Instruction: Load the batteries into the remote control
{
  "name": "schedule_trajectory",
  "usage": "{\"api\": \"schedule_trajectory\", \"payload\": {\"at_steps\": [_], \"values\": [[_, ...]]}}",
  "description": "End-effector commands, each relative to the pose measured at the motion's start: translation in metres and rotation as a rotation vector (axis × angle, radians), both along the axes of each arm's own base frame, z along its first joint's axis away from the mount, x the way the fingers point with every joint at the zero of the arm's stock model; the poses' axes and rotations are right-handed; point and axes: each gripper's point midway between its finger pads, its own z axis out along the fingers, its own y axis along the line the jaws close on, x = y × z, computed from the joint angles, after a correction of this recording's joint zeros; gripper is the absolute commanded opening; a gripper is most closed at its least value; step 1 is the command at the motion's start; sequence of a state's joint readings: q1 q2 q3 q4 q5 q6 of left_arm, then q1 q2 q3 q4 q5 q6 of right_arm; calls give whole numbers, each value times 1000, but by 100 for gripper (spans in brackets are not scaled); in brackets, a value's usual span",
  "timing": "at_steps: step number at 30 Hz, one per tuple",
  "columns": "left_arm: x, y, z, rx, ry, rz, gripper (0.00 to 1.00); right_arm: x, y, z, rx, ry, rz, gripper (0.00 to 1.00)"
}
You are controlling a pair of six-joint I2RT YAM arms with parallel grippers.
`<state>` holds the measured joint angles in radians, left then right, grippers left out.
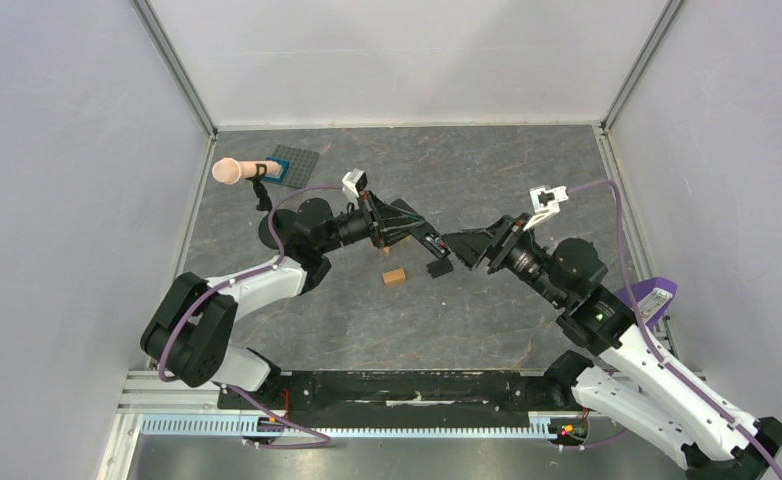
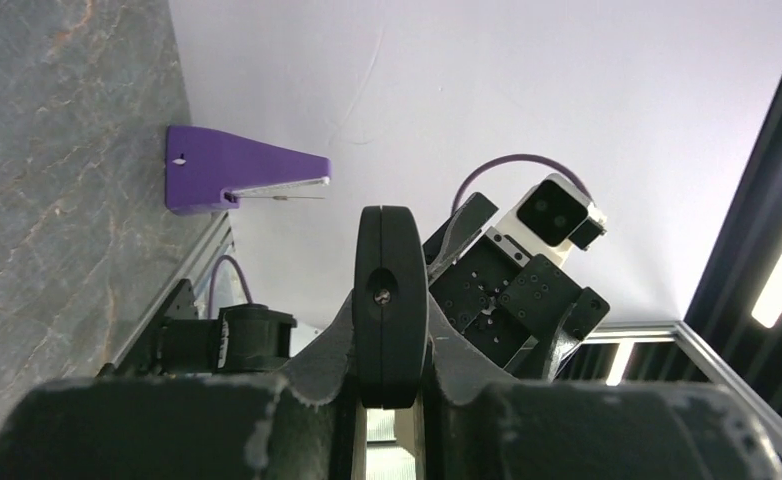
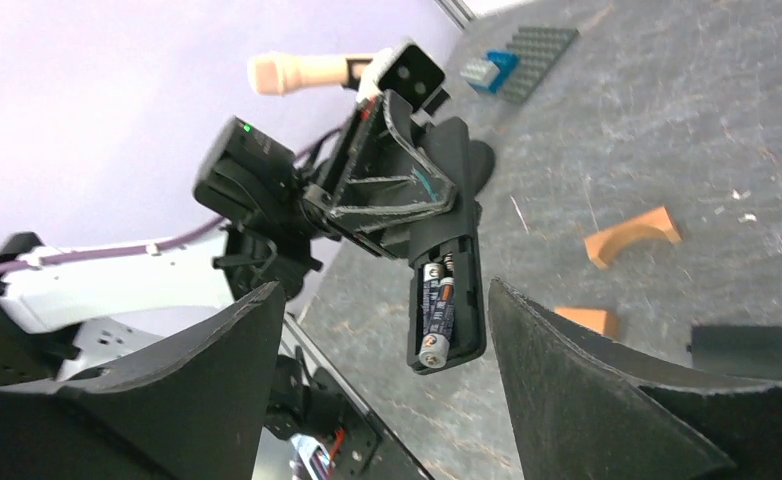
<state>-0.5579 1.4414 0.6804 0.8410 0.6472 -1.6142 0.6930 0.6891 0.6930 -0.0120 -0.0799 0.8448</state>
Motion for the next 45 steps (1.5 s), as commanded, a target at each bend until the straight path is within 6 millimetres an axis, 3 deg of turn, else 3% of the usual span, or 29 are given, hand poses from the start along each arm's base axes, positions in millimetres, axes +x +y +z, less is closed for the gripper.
{"api": "schedule_trajectory", "payload": {"at_steps": [1, 6, 12, 18, 34, 45], "values": [[-1, 4, 41, -110, -5, 20, 2, 2, -7, 30, 142, -64, -49, 75], [-1, 6, 50, -144, 8, 35, 2, 2, -6, 30, 157, -60, -44, 60], [-4, 9, 59, -182, 16, 41, 2, 3, -9, 26, 159, -58, -63, 53], [-6, 10, 60, -186, 15, 40, 2, 5, -13, 25, 173, -54, -90, 32], [-8, 9, 58, -186, 6, 33, 2, 7, -7, 15, 169, -25, -72, 39], [-12, 7, 64, -192, -15, 19, 2, 11, -3, -3, 146, 24, -74, 33]]}}
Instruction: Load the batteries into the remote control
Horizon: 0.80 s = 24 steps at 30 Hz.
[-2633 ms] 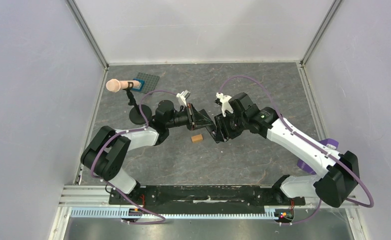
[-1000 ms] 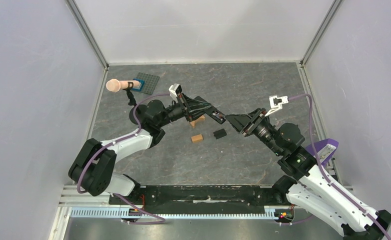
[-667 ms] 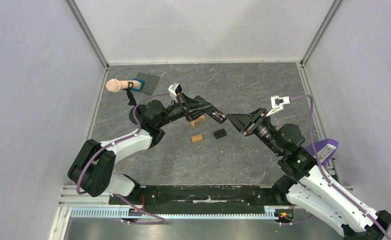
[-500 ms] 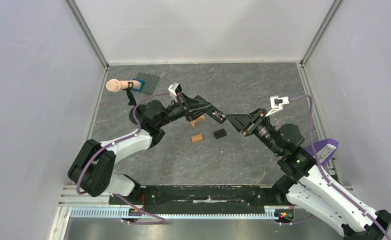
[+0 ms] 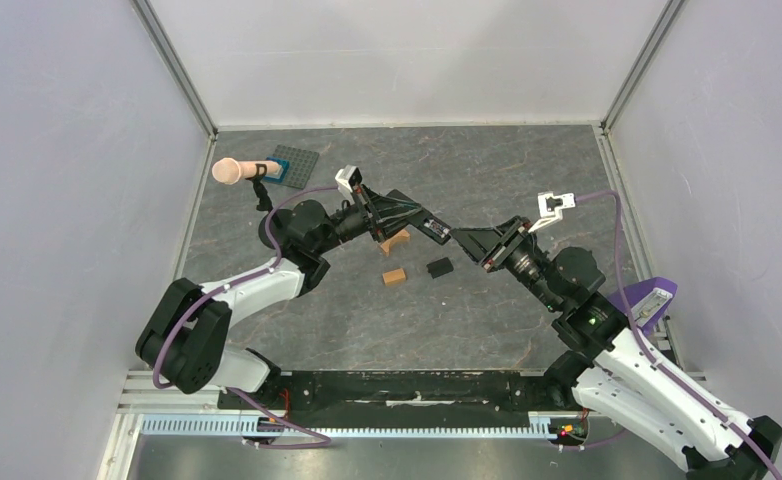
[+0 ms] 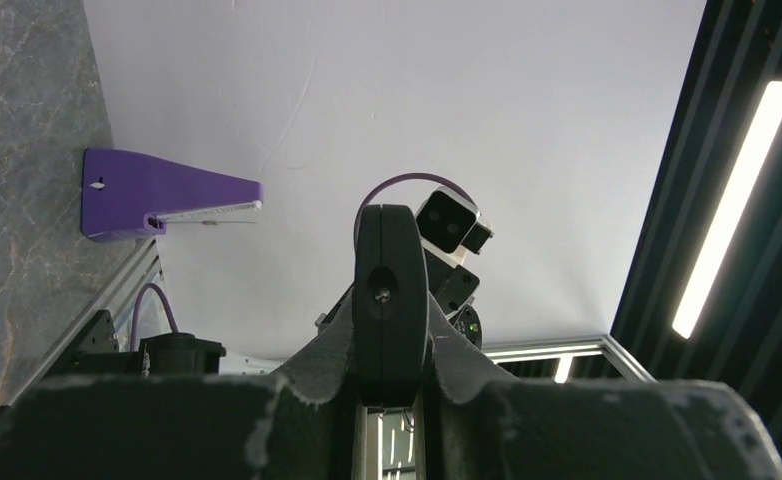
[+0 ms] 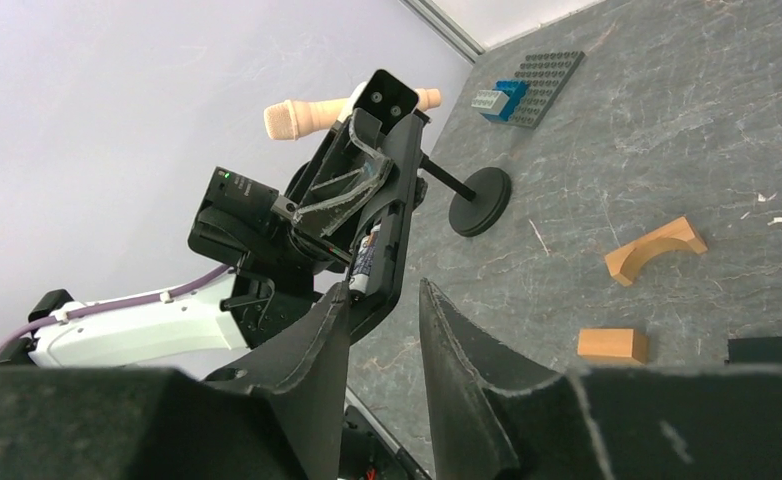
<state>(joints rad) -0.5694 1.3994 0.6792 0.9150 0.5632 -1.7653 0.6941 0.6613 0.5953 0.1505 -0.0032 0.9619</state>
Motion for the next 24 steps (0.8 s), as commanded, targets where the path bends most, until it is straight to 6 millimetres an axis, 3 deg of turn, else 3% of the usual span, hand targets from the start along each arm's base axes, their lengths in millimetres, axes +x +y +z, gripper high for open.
{"api": "schedule_trajectory", "payload": {"at_steps": [1, 11, 24], "values": [[-15, 2, 27, -61, -70, -32, 2, 3, 3, -9, -5, 20, -2, 32], [-31, -9, 43, -33, -217, -87, 2, 6, 6, -22, -12, 77, 0, 25], [-40, -10, 68, -25, -419, -77, 2, 9, 8, -61, -177, 231, -3, 15]]}}
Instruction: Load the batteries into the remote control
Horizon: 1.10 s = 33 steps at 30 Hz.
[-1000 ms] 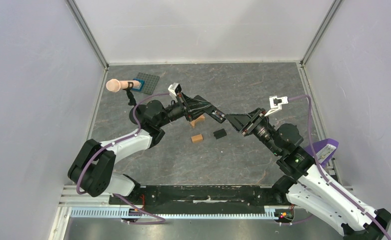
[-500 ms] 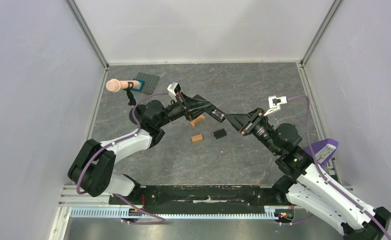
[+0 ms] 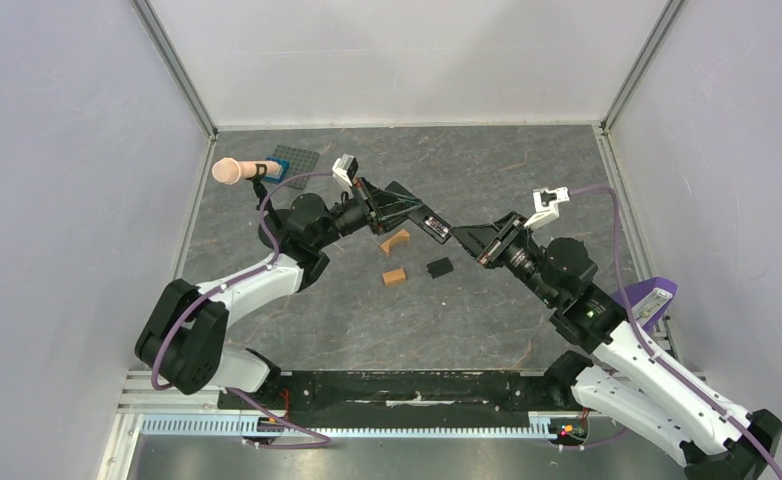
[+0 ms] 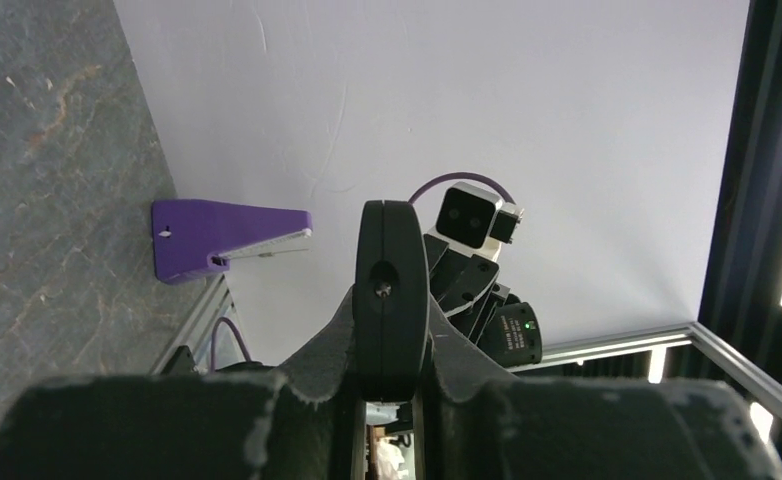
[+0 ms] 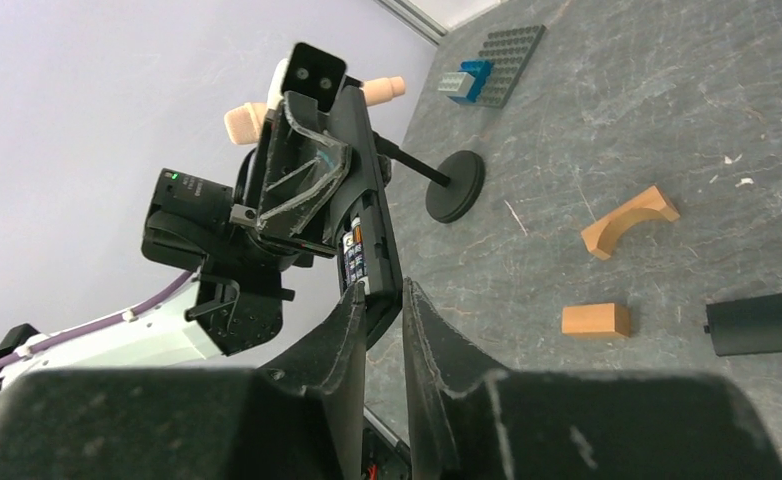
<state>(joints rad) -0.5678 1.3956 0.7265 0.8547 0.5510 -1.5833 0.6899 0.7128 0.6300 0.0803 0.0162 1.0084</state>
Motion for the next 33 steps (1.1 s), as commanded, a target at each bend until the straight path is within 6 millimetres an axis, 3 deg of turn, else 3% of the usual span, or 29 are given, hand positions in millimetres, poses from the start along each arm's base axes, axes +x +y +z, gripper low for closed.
{"api": "schedule_trajectory", "payload": {"at_steps": [1, 15, 24, 33], "values": [[-49, -8, 66, -86, -271, -138, 2, 0, 5, -50, -167, 147, 25, 15], [-64, -15, 76, 16, -404, -180, 2, 5, 0, -79, -350, 225, 21, 12], [-49, -11, 45, 263, -424, -99, 2, 14, -12, -69, -501, 130, -1, 35], [-34, -2, 22, 416, -418, -25, 2, 14, -19, -33, -518, -17, -10, 55]]}}
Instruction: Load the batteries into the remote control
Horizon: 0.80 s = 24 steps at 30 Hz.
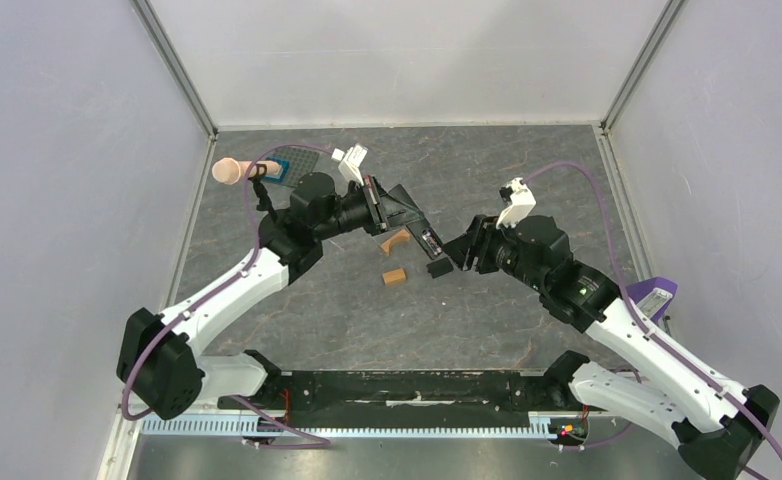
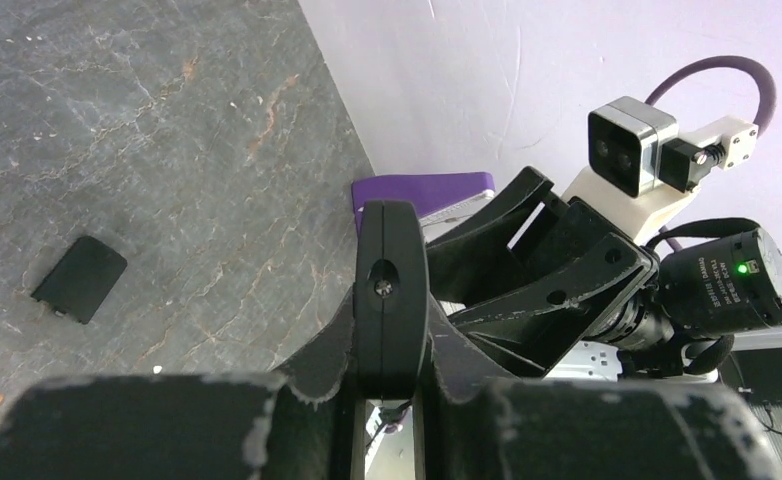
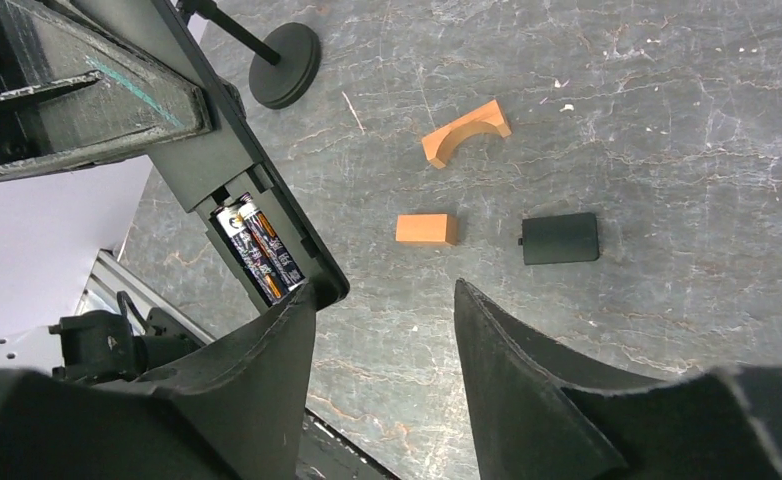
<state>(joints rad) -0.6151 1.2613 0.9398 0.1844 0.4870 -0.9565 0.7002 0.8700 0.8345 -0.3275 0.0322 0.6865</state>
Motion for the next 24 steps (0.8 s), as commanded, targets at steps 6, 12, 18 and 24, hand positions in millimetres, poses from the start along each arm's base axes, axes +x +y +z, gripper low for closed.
{"api": "schedule_trajectory", "payload": {"at_steps": [6, 12, 18, 24], "values": [[-22, 0, 31, 12, -114, -62, 2, 3, -6, 42, 48, -156, -8, 60], [-10, 14, 9, 149, -103, 26, 2, -8, 4, 64, 149, -234, 72, 63], [-6, 23, -5, 206, -102, 67, 2, -14, 16, 64, 170, -249, 146, 66], [7, 52, -28, 286, -74, 233, 2, 4, 13, 20, 49, -186, 89, 66]]}}
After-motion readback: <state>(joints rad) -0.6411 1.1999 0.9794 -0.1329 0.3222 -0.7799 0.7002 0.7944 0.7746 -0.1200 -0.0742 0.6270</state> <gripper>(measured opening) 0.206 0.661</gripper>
